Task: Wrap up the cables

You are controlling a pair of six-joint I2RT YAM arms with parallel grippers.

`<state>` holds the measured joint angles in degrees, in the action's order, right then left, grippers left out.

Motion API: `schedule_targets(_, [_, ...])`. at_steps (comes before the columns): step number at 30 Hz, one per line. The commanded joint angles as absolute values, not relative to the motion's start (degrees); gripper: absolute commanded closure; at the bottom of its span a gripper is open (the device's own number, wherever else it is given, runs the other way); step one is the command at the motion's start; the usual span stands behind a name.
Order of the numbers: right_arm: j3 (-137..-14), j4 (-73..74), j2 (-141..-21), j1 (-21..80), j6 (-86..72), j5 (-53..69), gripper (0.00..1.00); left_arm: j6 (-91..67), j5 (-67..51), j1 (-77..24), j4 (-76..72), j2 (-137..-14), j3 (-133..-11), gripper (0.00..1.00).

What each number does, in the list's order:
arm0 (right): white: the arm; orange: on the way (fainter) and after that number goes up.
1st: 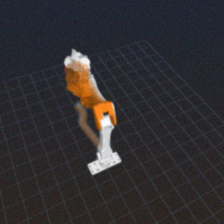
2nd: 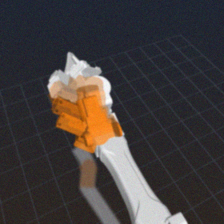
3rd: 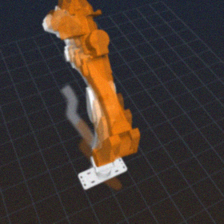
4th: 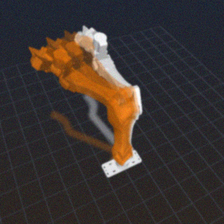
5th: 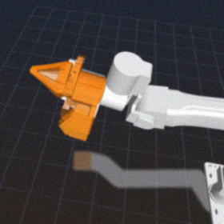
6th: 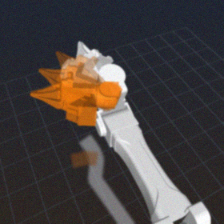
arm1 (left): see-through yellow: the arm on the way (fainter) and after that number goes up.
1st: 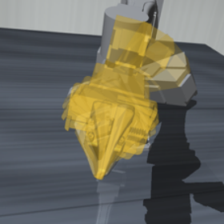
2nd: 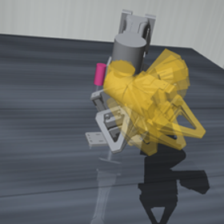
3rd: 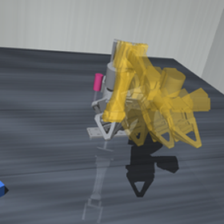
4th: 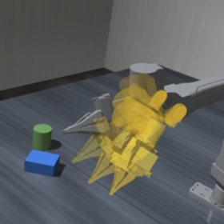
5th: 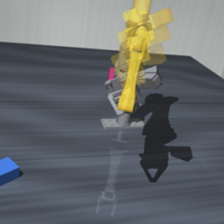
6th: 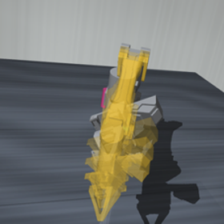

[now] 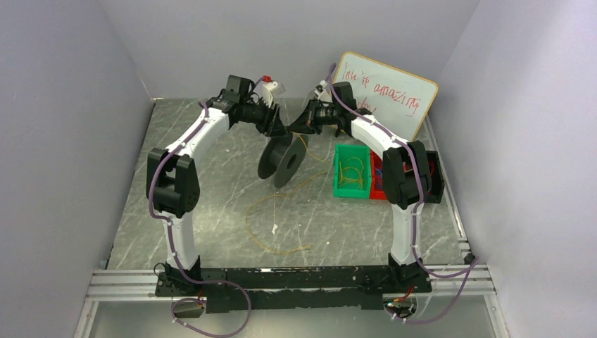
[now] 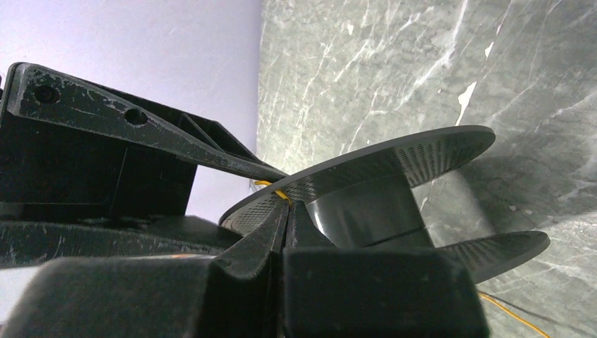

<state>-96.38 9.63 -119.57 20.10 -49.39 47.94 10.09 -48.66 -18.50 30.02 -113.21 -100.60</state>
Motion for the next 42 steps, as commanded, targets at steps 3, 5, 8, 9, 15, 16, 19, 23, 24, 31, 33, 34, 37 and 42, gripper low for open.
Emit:
schedule_targets(3, [-97.88,8.61,-118.54,20.31,-48.30,46.86,1.00,11.60,-52.75,-18.71,30.76,-112.35,-100.73,0.67])
schedule_targets(5, [-97.88,8.70,-118.53,20.30,-48.16,46.84,1.00,11.52,-52.75,-18.68,30.64,-112.49,-100.66,0.73])
schedule_targets(8, [-97.94,8.78,-118.57,20.30,-48.03,46.85,1.00,11.34,-52.41,-18.70,30.41,-112.59,-100.46,0.76])
schedule_targets(9, [-97.91,8.79,-118.58,20.30,-48.04,46.89,1.00,11.51,-52.29,-18.72,30.41,-112.59,-100.53,0.76])
schedule_targets(15, [-98.40,8.79,-118.76,20.32,-48.05,47.32,1.00,14.85,-52.69,-18.96,31.72,-111.31,-99.36,0.86])
schedule_targets(16, [-98.52,8.87,-118.90,20.28,-48.03,47.37,1.00,15.31,-52.54,-19.06,31.73,-111.01,-98.92,0.97])
schedule_targets(19, [-99.04,9.32,-118.84,20.25,-47.14,47.49,1.00,18.21,-53.50,-19.44,32.88,-110.04,-97.75,0.97])
schedule_targets(23, [-99.97,10.75,-118.62,20.15,-44.53,47.73,1.00,22.18,-54.59,-19.98,35.02,-108.45,-96.57,0.97])
schedule_targets(24, [-100.57,11.47,-118.60,20.17,-43.26,47.86,1.00,23.01,-54.32,-20.13,35.51,-107.99,-96.36,0.97])
schedule_targets(31, [-105.33,20.88,-116.28,18.70,-26.85,44.54,0.93,25.86,-49.09,-20.72,37.51,-103.60,-96.33,0.97])
schedule_targets(33, [-106.29,22.72,-115.48,18.24,-22.48,43.62,0.92,27.32,-46.19,-21.71,38.69,-102.18,-96.73,0.98])
schedule_targets(34, [-106.84,23.75,-115.07,18.12,-20.50,43.33,0.90,28.35,-45.32,-22.24,39.65,-101.38,-97.03,0.98])
schedule_targets(37, [-107.43,25.73,-113.56,18.25,-14.30,42.81,0.84,30.02,-42.59,-23.73,41.76,-99.39,-98.23,0.97])
schedule_targets(42, [-106.06,26.90,-110.15,18.59,-7.22,43.35,0.63,29.87,-35.01,-26.75,44.02,-97.64,-101.35,0.97])
